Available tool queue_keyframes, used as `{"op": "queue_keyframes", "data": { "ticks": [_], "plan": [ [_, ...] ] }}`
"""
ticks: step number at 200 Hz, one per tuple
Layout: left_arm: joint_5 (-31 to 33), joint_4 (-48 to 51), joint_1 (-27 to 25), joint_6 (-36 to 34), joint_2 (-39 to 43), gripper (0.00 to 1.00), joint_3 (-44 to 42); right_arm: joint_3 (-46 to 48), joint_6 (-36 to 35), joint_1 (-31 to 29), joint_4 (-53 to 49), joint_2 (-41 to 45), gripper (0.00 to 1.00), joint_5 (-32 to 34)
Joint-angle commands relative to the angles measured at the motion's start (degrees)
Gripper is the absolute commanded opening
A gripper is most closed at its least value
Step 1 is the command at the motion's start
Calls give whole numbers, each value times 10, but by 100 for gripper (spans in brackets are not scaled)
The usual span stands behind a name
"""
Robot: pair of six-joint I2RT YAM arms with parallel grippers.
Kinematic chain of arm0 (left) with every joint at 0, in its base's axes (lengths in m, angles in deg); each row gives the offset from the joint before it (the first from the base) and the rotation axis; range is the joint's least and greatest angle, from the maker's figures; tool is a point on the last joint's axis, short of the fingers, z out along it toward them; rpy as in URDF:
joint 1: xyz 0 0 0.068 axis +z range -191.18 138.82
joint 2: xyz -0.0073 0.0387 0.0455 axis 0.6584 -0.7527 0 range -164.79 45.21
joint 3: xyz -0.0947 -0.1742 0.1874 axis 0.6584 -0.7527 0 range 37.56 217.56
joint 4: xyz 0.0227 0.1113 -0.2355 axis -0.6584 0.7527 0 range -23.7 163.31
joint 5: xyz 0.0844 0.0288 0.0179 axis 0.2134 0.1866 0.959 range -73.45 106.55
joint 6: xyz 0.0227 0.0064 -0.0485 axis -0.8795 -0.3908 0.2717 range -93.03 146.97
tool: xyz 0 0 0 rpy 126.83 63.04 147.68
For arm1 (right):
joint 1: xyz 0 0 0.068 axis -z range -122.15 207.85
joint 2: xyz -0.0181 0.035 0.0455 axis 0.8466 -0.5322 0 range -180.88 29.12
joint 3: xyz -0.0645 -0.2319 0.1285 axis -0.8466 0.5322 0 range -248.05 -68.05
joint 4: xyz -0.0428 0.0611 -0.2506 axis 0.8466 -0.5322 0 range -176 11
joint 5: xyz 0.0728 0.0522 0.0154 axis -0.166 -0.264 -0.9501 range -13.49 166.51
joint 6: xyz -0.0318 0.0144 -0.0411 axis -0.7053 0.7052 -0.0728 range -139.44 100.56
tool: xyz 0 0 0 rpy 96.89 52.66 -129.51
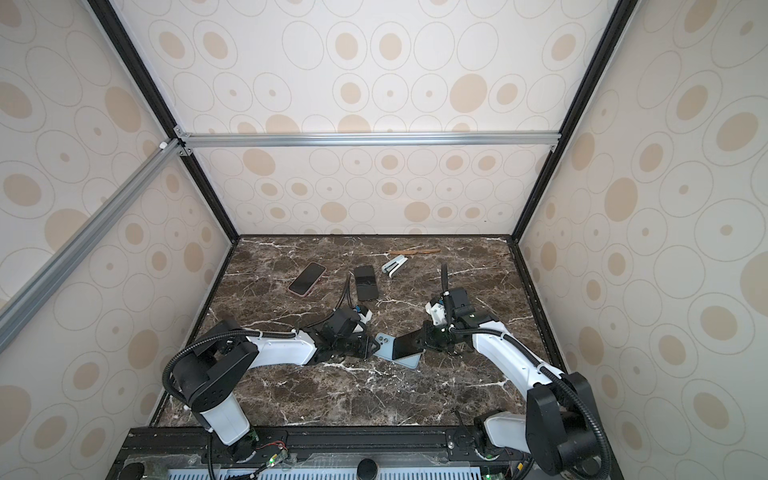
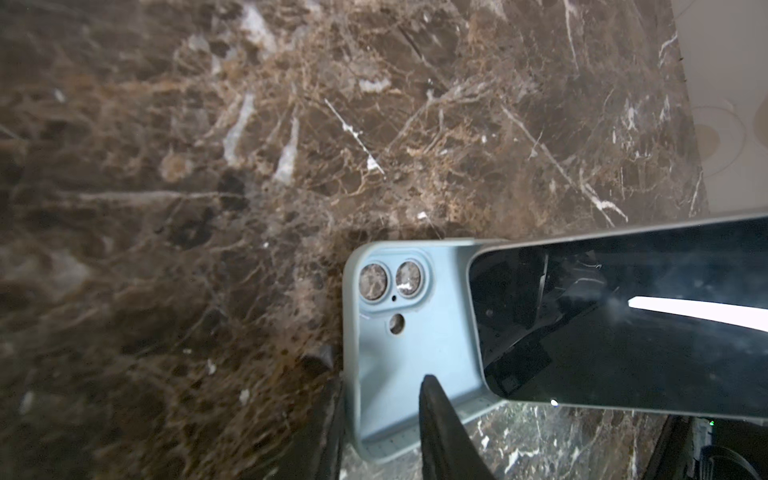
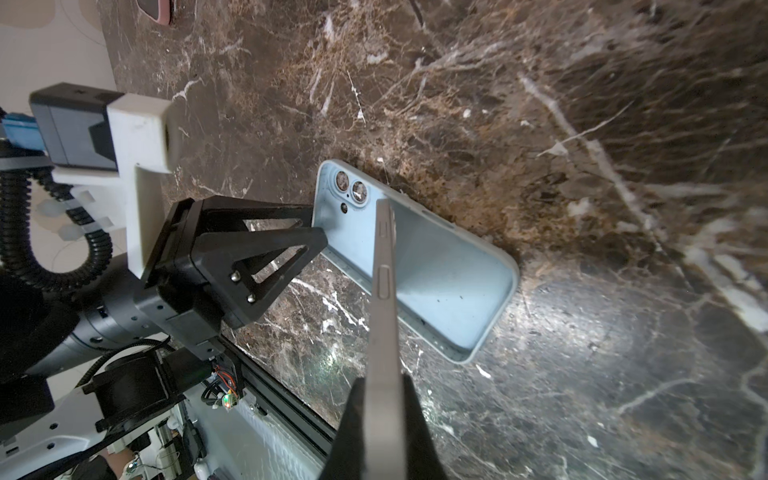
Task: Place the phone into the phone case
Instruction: 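Lower the phone's edge into the light blue case with the right gripper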
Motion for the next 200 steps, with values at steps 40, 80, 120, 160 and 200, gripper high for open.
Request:
{"op": "queue_keyframes", "data": {
  "ticks": [40, 80, 120, 160, 200],
  "plan": [
    [-31, -17, -6, 18, -3, 30, -17, 59, 40, 44, 40, 17, 0, 12],
    [-54, -41, -25, 51, 12, 30, -53, 74, 38, 59, 58, 17, 0, -13],
    [-3, -2, -13, 31, 11, 31, -20, 55, -17, 61, 16, -22, 0, -50],
    [18, -3, 5, 18, 10, 32, 7, 52, -31, 62, 16, -32, 0, -73],
    [-14, -31, 1, 34, -14, 31, 3, 54, -30, 62, 40, -52, 0, -86]
  ]
}}
